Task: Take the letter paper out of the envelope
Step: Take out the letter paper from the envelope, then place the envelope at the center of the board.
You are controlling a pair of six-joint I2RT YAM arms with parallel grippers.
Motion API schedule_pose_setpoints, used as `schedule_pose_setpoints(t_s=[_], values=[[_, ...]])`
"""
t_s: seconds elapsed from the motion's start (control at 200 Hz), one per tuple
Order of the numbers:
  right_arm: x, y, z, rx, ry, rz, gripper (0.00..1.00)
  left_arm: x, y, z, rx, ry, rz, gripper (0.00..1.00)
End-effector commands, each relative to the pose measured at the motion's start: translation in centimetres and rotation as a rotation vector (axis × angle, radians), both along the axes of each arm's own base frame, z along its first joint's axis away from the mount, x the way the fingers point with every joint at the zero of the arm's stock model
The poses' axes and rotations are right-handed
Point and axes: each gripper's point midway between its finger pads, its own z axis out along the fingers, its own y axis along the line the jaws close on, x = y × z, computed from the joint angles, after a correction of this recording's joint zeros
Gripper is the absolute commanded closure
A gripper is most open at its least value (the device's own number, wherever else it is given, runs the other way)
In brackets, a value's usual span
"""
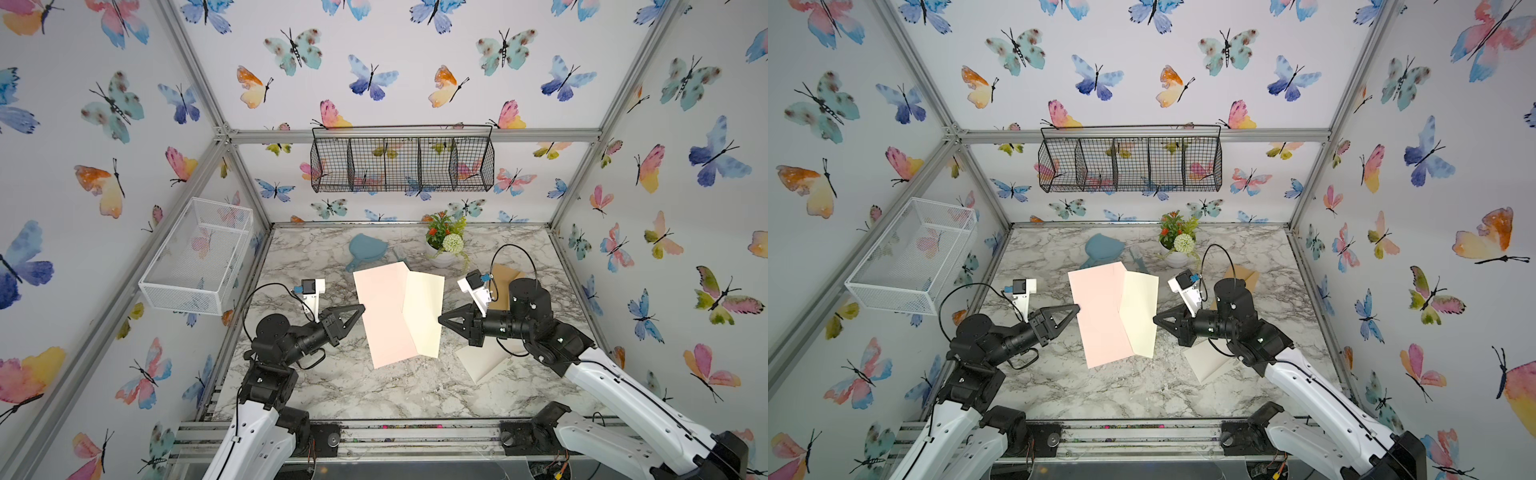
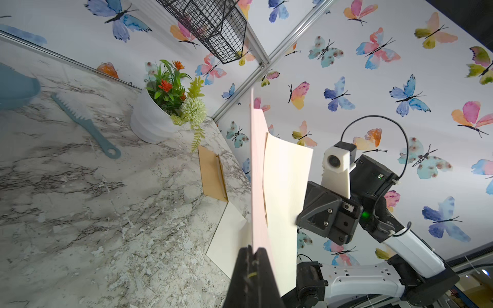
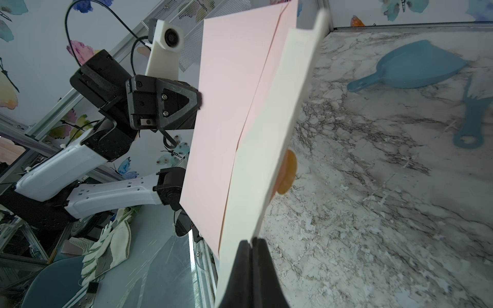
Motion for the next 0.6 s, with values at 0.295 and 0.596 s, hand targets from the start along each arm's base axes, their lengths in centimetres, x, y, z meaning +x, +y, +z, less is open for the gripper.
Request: schedule_pose_setpoints(t_s=[0.295,0.596], values=[[0.5,-1.4,-1.7,-0.123,0.014,-0.046,0.99,4.8,5.9,-9.7,0.136,0.140,0.268,1.00],[0.6,-0.4,-2.1,-0.088,0.043,-0.002,0.99,7.3,10.8,-17.4,0.263,0.393,0.425,1.00]])
